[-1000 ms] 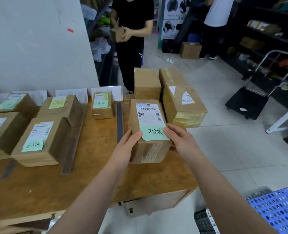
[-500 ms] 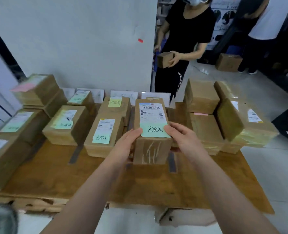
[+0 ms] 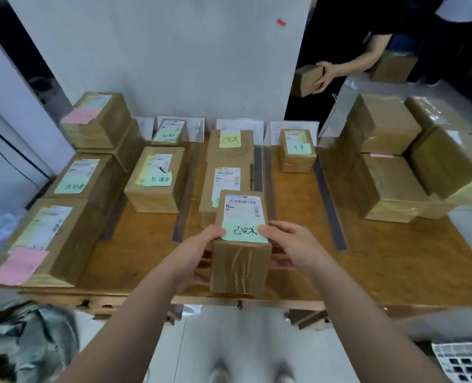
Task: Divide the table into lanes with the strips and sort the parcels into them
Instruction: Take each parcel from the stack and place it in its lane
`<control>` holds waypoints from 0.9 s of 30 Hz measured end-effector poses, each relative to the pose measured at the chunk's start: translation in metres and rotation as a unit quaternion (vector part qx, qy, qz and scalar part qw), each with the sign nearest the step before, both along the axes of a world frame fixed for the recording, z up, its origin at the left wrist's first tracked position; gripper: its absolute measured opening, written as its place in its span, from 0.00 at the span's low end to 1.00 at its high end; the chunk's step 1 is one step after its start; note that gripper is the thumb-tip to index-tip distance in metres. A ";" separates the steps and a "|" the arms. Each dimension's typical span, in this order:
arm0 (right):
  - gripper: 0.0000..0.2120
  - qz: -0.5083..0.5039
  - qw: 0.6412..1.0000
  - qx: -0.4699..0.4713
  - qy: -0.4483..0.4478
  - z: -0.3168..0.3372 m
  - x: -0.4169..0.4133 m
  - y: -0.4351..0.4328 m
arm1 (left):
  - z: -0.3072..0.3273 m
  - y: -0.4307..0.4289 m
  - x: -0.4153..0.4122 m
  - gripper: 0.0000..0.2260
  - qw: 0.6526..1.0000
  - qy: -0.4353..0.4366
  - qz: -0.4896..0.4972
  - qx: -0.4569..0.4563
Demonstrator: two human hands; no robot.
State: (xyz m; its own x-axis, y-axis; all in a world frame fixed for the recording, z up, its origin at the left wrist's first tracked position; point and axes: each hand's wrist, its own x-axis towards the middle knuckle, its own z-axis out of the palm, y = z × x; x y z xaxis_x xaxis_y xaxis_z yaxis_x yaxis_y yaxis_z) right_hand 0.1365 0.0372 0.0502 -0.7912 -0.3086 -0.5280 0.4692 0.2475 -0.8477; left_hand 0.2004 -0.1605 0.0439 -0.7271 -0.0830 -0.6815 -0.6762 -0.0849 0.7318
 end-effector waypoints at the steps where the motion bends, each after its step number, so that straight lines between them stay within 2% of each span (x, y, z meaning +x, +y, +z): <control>1: 0.08 -0.001 1.000 0.001 -0.007 -0.005 0.002 -0.004 | -0.004 -0.003 0.002 0.16 1.000 -0.003 -0.001 0.002; 6: 0.13 -0.014 0.999 -0.008 -0.041 -0.033 0.012 -0.019 | -0.032 -0.011 0.012 0.11 1.000 -0.018 0.022 0.012; 10: 0.23 -0.038 0.997 -0.007 -0.071 -0.060 0.018 -0.029 | -0.054 -0.015 0.017 0.15 1.000 -0.015 0.019 0.019; 13: 0.26 -0.055 0.995 -0.006 -0.084 -0.077 0.020 -0.034 | -0.063 -0.017 0.016 0.18 1.000 -0.007 0.026 0.009; 23: 0.29 -0.032 0.998 0.055 -0.015 -0.099 0.024 -0.042 | -0.077 -0.014 0.014 0.22 0.998 0.019 0.008 -0.066; 27: 0.27 -0.005 0.996 0.089 0.013 -0.095 0.026 -0.041 | -0.074 -0.011 0.013 0.21 0.989 0.037 -0.027 -0.138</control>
State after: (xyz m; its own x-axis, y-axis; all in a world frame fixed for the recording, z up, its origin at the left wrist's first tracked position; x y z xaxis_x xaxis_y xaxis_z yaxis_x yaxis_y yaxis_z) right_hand 0.1630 -0.0042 -0.0445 -0.8076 -0.2043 -0.5533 0.4510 0.3906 -0.8025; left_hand 0.2138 -0.1714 -0.0303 -0.7831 -0.2185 -0.5822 -0.6173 0.1605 0.7702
